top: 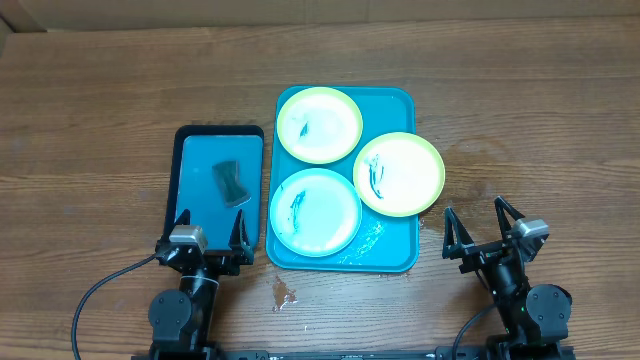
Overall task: Clean dirty plates on tray and stack at the side
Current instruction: 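Move both grippers forward toward the sponge tray and plates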
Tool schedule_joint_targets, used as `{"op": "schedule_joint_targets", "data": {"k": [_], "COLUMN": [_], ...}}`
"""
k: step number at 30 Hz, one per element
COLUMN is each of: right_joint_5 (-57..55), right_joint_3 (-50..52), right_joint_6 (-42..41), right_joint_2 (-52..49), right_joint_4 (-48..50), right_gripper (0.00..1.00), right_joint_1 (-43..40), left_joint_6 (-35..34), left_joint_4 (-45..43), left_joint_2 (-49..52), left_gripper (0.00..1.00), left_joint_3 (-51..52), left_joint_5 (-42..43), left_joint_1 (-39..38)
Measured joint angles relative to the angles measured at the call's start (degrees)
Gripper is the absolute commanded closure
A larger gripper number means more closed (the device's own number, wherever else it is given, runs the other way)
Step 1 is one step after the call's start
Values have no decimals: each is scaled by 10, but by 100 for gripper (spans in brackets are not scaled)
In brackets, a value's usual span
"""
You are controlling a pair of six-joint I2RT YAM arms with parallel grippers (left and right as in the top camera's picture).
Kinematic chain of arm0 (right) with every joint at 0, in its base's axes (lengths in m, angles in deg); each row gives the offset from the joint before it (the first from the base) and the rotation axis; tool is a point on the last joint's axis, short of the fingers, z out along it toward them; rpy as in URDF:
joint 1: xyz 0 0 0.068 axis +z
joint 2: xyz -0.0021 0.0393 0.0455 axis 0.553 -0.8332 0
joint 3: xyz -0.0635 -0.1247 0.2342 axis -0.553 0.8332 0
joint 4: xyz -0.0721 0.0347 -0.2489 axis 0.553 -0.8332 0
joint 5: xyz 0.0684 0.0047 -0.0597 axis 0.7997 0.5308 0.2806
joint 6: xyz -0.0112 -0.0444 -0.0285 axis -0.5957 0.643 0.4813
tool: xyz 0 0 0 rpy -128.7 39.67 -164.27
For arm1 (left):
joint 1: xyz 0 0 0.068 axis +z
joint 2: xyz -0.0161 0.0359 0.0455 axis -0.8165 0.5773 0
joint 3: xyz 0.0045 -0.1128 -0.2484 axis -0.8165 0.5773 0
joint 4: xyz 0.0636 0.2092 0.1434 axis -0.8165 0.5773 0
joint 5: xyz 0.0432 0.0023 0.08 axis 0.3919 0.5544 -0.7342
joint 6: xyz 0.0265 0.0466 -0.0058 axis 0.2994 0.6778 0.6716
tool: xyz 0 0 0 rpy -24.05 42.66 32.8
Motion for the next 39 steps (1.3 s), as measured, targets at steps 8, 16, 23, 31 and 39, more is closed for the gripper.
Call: {"op": "schedule_joint_targets", "data": {"k": [8,16,23,31,39], "right_joint_5": [0,0,8,31,37], "right_joint_3": [0,0,0,-63,-362], "right_joint_6": [0,0,0,0,0], "right_joint_2": [0,0,0,-19,-198], "right_joint_4": [0,0,38,19,-268], "right_gripper": [0,0,0,0,0], "right_joint_1": [0,0,0,0,0], "left_joint_6": [3,13,13,11,15], "left_joint_4": [1,-23,-116,-39,256], "left_joint_2": [0,0,0,18,247], "left_gripper": [0,0,0,0,0], "left_joint_3": [0,1,2,-68,-397], "left_joint_5": [-26,-52,-40,2,54], "left_joint_1": [0,0,0,0,0]}}
